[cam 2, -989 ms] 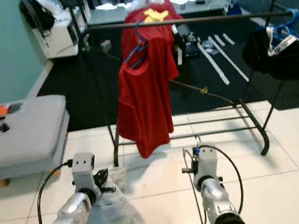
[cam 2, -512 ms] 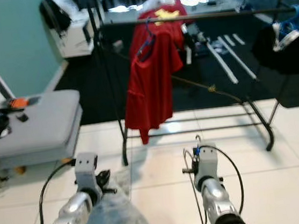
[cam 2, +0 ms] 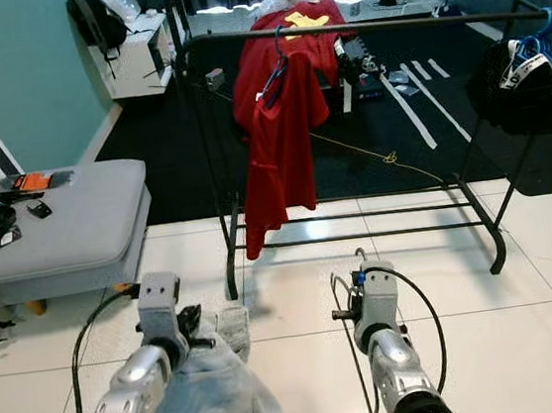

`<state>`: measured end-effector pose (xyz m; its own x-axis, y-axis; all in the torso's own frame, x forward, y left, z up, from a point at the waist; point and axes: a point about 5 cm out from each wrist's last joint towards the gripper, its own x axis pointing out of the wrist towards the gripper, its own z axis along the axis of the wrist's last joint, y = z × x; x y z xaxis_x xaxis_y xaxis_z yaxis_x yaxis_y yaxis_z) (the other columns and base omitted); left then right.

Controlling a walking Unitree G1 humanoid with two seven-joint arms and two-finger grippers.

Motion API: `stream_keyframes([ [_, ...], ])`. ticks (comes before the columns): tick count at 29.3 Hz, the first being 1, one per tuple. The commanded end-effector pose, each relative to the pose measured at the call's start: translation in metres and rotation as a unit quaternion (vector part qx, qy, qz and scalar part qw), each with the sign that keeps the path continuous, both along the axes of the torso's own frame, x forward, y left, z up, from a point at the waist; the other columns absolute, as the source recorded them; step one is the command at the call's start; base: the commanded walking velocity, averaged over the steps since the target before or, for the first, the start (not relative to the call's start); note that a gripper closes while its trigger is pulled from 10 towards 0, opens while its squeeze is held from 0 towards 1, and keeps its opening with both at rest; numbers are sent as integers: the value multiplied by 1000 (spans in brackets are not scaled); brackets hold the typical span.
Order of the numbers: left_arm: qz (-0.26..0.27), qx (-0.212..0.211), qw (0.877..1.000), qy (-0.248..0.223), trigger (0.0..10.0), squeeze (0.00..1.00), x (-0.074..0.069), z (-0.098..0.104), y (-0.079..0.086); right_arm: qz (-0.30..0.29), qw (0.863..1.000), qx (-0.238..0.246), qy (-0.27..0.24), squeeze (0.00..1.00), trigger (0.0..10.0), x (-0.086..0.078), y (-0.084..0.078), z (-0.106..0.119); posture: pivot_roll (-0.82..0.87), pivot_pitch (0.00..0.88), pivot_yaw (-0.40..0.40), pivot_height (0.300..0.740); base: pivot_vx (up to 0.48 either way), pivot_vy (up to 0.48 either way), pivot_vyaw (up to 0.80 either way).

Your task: Hang hanger

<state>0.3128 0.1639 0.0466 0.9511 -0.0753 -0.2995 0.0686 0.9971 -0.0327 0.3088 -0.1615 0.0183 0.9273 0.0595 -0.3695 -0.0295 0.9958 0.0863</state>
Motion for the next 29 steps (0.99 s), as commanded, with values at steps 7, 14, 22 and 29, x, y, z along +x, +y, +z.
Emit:
stream_keyframes([
  [7,21,9,1000,1,10000,0,2,1,8,30,999,-17,-21,0,10000,4,1,7,39,0,0,740,0,-206,0],
  [14,57,-40,997,20,10000,0,1,-2,4,36,999,-23,-27,0,10000,4,-5,9,27,8,-6,740,0,-206,0],
  [22,52,-5,999,7,10000,0,6,8,5,128,989,-51,-61,0,10000,7,-1,22,10,30,-10,740,0,0,0],
  [29,23,29,999,-36,10000,0,13,24,6,225,970,-38,-79,0,10000,3,8,32,4,41,-11,740,0,0,0],
])
